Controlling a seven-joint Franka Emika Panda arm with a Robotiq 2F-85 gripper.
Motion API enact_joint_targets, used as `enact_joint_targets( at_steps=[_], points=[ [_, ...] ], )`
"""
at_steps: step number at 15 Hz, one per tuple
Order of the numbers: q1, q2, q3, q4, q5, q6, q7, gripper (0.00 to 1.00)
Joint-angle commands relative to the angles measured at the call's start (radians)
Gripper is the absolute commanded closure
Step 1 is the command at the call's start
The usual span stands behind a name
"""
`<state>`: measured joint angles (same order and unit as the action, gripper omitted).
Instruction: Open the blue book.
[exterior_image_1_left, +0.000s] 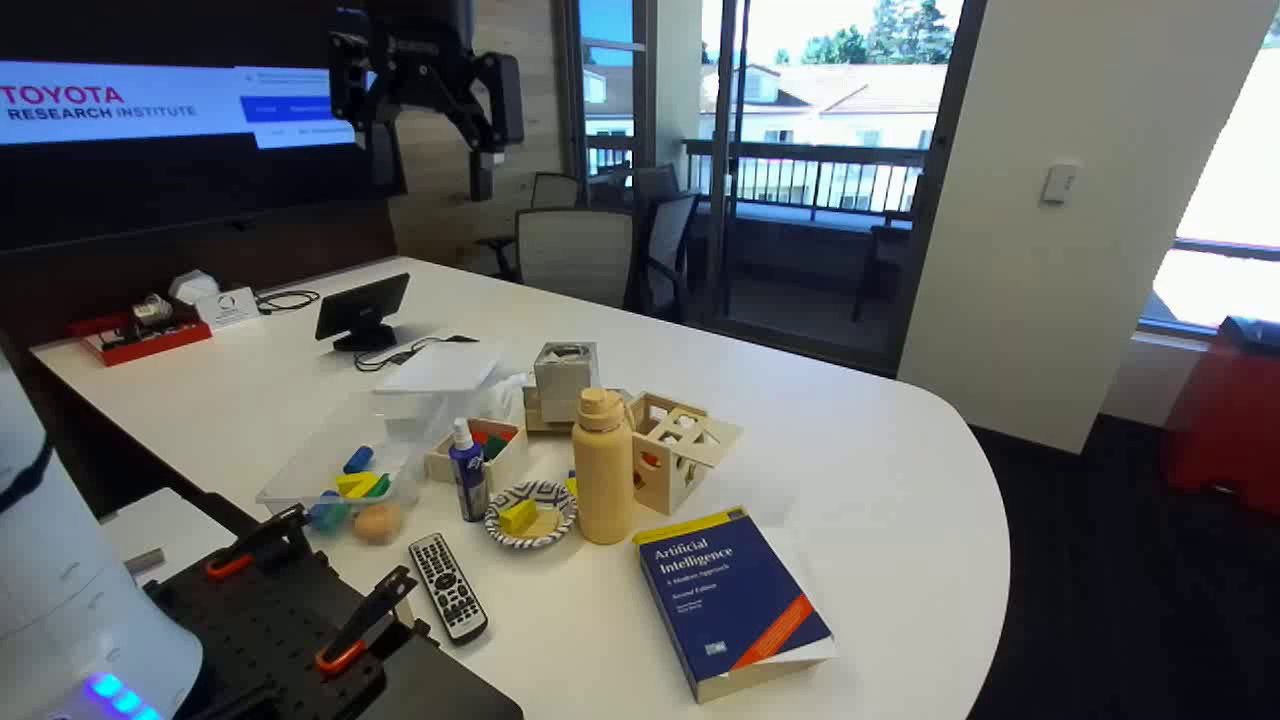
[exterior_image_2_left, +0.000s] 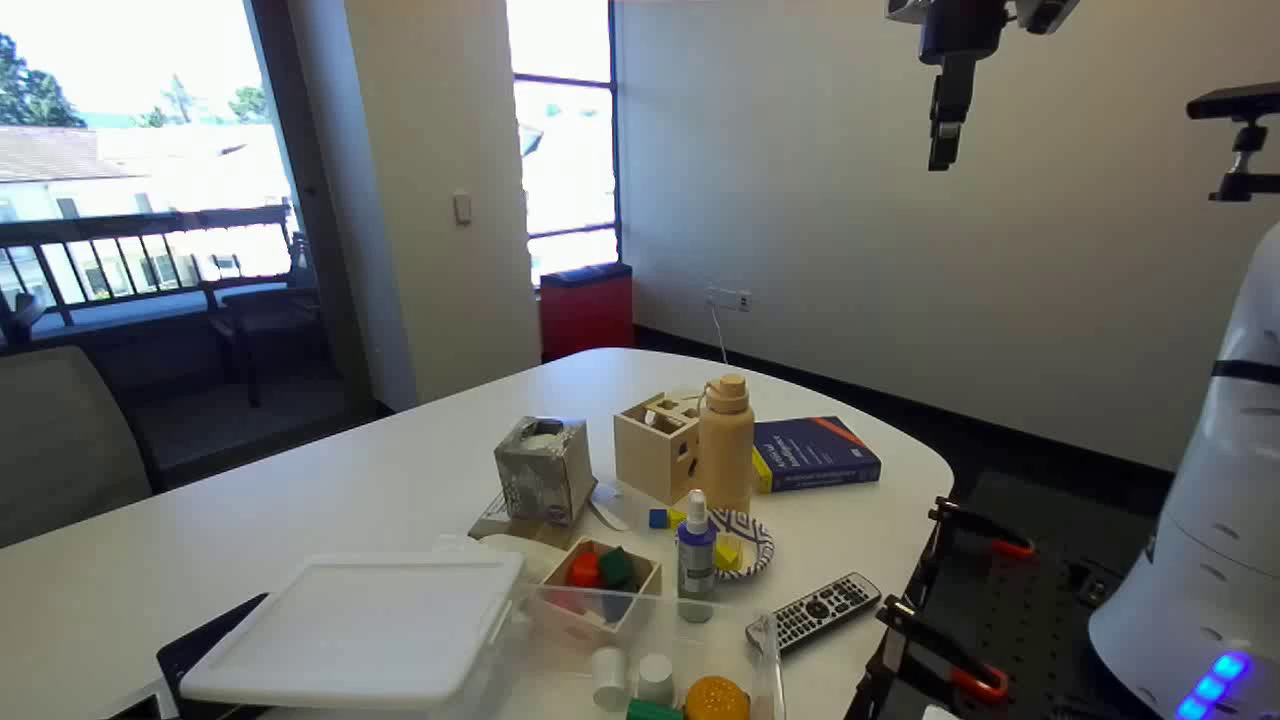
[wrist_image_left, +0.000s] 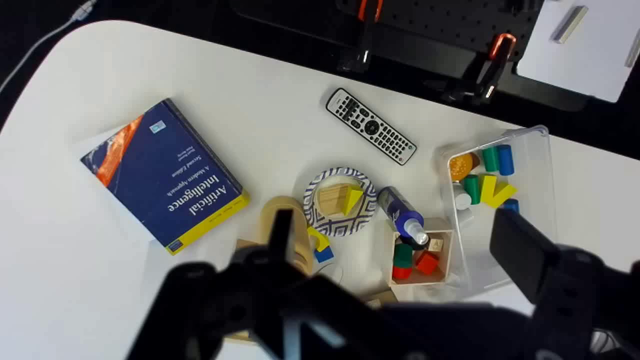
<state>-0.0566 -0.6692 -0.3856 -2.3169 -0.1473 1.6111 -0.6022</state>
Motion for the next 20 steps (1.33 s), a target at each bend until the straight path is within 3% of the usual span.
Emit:
enact_joint_targets(
  at_steps=[1, 5, 8, 10, 15, 16, 17, 20],
  points=[
    [-0.016, 0.005, 0.011, 0.002, 0.008, -0.001, -0.008, 0.0],
    [0.009, 0.108, 0.016, 0.075, 0.006, 0.04, -0.016, 0.0],
    [0.03, 0.255, 0.013, 0.185, 0.017, 0.094, -0.039, 0.0],
    [0.078, 0.376, -0.034, 0.285, 0.035, 0.104, -0.066, 0.0],
    [0.104, 0.682, -0.136, 0.539, 0.155, 0.033, -0.222, 0.0],
    [0.092, 0.747, -0.151, 0.591, 0.193, 0.005, -0.268, 0.0],
    [-0.025, 0.81, -0.065, 0.642, 0.236, -0.031, -0.305, 0.0],
    [-0.159, 0.993, 0.001, 0.799, 0.285, -0.117, -0.351, 0.0]
  ],
)
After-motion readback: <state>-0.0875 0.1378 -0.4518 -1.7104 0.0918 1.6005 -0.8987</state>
